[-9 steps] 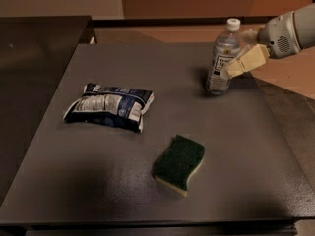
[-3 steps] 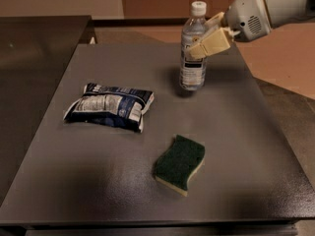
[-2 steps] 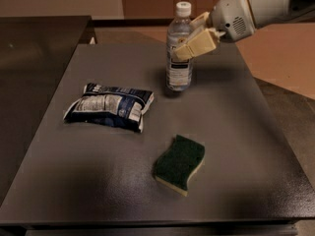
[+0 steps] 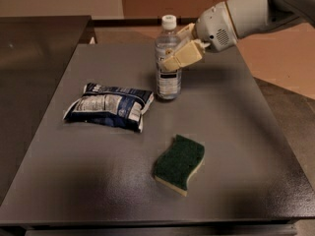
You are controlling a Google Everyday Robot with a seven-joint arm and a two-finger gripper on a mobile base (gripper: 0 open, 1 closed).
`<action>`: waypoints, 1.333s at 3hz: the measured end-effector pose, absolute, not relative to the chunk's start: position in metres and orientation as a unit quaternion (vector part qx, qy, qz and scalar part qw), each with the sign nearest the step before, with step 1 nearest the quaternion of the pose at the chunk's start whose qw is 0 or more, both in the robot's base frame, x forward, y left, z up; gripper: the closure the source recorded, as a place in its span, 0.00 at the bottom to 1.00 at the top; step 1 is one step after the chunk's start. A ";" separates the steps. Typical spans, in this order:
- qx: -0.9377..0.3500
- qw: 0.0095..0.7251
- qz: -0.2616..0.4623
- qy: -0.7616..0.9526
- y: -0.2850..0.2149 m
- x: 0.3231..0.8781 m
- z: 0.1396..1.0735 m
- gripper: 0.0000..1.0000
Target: Move blue plastic bottle near blue chip bag
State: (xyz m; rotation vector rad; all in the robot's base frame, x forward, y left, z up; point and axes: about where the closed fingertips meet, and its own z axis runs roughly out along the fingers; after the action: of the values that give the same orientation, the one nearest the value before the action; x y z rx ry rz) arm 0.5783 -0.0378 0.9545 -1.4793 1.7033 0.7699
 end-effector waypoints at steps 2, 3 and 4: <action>-0.576 0.378 0.309 0.655 -0.033 0.574 0.936 0.58; -0.577 0.377 0.310 0.655 -0.030 0.574 0.936 0.36; -0.579 0.376 0.311 0.653 -0.028 0.573 0.936 0.12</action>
Offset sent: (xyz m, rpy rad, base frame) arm -0.0055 0.0011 -0.0284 0.0402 -0.0083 0.0039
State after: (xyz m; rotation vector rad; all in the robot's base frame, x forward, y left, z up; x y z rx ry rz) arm 0.5732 -0.0278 0.9357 -1.4810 1.6717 0.7966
